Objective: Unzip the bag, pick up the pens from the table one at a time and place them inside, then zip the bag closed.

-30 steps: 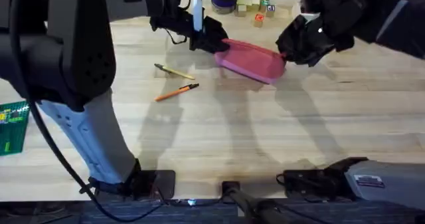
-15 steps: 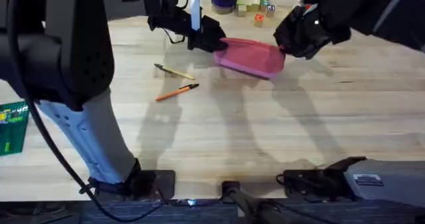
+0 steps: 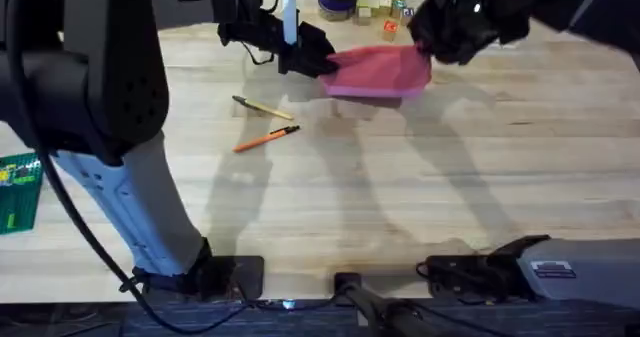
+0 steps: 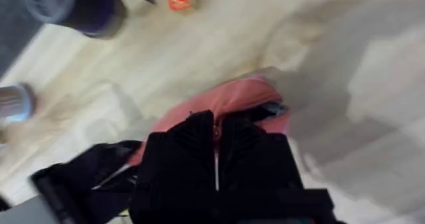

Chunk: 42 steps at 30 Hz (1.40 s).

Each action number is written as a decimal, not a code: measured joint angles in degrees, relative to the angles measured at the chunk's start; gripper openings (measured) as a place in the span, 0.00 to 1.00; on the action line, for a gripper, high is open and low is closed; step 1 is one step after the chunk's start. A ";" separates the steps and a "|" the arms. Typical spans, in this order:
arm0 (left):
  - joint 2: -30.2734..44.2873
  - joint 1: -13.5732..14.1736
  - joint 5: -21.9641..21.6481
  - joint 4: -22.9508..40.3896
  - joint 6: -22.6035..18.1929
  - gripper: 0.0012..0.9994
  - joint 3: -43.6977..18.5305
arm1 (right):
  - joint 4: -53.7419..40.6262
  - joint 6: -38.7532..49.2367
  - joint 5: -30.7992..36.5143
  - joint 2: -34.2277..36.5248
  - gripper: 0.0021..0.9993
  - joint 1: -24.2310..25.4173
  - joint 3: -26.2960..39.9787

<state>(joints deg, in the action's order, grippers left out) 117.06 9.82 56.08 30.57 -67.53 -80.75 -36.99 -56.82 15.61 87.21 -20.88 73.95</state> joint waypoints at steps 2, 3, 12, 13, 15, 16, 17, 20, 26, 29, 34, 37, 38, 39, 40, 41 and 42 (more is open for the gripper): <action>0.00 0.08 0.10 0.02 0.00 0.04 0.00 | 0.02 1.45 -0.19 0.18 0.03 0.00 2.48; 0.00 0.22 0.26 0.02 0.00 0.04 0.00 | -0.05 1.97 -0.29 0.18 0.03 0.00 3.68; 0.00 1.29 1.98 -0.17 0.00 0.04 0.00 | -1.78 3.74 -1.73 0.18 0.03 1.40 7.76; 0.00 1.29 2.02 -0.17 0.00 0.04 0.00 | -2.06 3.76 -1.90 0.18 0.03 1.66 7.76; 0.00 1.29 2.25 -0.17 0.00 0.04 0.00 | -2.10 3.79 -2.13 0.17 0.03 2.08 7.76; 0.00 1.29 2.34 -0.17 0.00 0.04 0.00 | -2.10 3.81 -2.23 0.18 0.03 2.28 7.76; 0.00 1.29 2.42 -0.17 0.00 0.04 0.00 | -2.10 3.94 -2.39 0.16 0.03 2.42 7.76; 0.00 1.29 2.67 -0.18 0.00 0.04 0.00 | -2.10 4.14 -2.92 0.17 0.03 3.10 7.76; 0.00 1.68 3.17 -0.39 0.00 0.04 0.00 | -2.10 4.16 -3.90 0.14 0.03 4.76 7.76; 0.00 1.95 3.44 -0.40 0.00 0.04 0.00 | -2.16 4.16 -4.38 -0.09 0.03 5.41 7.76; 0.00 2.03 4.28 -0.44 0.00 0.04 0.00 | -2.16 4.17 -4.95 -0.69 0.03 5.86 7.76; 0.00 2.03 4.32 -0.44 0.00 0.04 0.00 | -2.20 4.16 -4.98 -0.69 0.03 5.96 7.76; 0.00 2.03 4.34 -0.46 0.00 0.04 0.00 | -2.21 4.16 -4.98 -0.69 0.03 6.01 7.76; 0.00 2.03 4.37 -0.44 0.00 0.04 0.00 | -2.19 4.16 -5.05 -0.69 0.03 6.08 7.76; 0.00 2.03 4.36 -0.45 0.00 0.04 0.00 | -2.19 4.16 -5.14 -0.69 0.03 6.15 7.76; 0.00 2.03 4.37 -0.46 0.00 0.04 0.00 | -2.19 4.16 -5.18 -0.69 0.03 6.23 7.76; 0.00 2.04 4.37 -0.48 0.00 0.04 0.00 | -2.21 4.16 -5.24 -0.69 0.03 6.34 7.76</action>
<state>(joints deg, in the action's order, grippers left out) 117.05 11.86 60.45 30.09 -67.53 -80.75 -39.20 -52.66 10.37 86.52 -14.54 81.71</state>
